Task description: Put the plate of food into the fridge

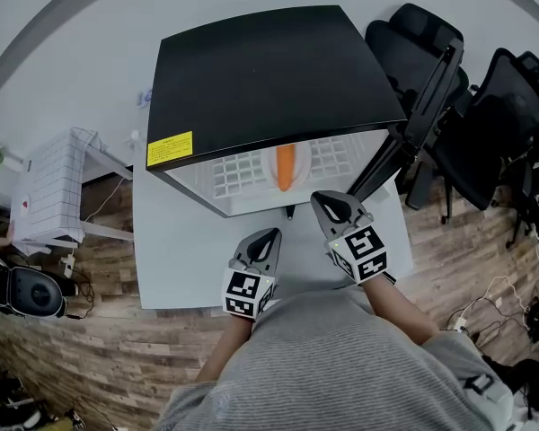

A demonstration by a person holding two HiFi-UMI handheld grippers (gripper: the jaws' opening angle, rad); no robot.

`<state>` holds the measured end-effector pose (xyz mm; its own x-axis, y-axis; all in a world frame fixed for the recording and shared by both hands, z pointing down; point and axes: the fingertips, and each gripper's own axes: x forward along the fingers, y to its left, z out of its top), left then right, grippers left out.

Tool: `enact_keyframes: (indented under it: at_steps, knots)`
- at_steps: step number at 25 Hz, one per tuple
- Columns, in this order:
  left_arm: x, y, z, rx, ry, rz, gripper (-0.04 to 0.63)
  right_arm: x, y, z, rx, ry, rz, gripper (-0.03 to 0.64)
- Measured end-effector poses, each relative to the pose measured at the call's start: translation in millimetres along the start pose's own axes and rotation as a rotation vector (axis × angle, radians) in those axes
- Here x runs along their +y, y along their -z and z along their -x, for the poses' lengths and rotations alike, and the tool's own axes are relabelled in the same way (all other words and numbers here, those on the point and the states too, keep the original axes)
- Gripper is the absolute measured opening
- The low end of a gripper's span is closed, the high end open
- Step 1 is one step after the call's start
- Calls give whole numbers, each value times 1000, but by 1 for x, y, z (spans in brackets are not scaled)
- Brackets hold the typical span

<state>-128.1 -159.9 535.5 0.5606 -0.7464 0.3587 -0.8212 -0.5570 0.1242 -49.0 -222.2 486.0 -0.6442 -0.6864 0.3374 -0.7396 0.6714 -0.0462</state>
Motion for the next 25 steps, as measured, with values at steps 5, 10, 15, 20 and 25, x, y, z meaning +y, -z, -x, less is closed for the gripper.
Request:
enact_keyframes:
  at_steps: [5,10,15,20,25]
  knots:
    - [-2,1,0,5,-3,-1,11,6,16,14,8,-22,-16,14]
    - [-5,1,0,5,-1,-6,11,13,24,26,-23,-58,-24,14]
    - [-10,1,0,6,6,-14,11,25,28,35,-100,-141,-96,14]
    - [-16,2,0,10,18,-13,11,47,40,36,-106,-215,-112,14]
    - [-26,5,-1,12,41,-16,11,62,41,32,-92,-248,-59,14]
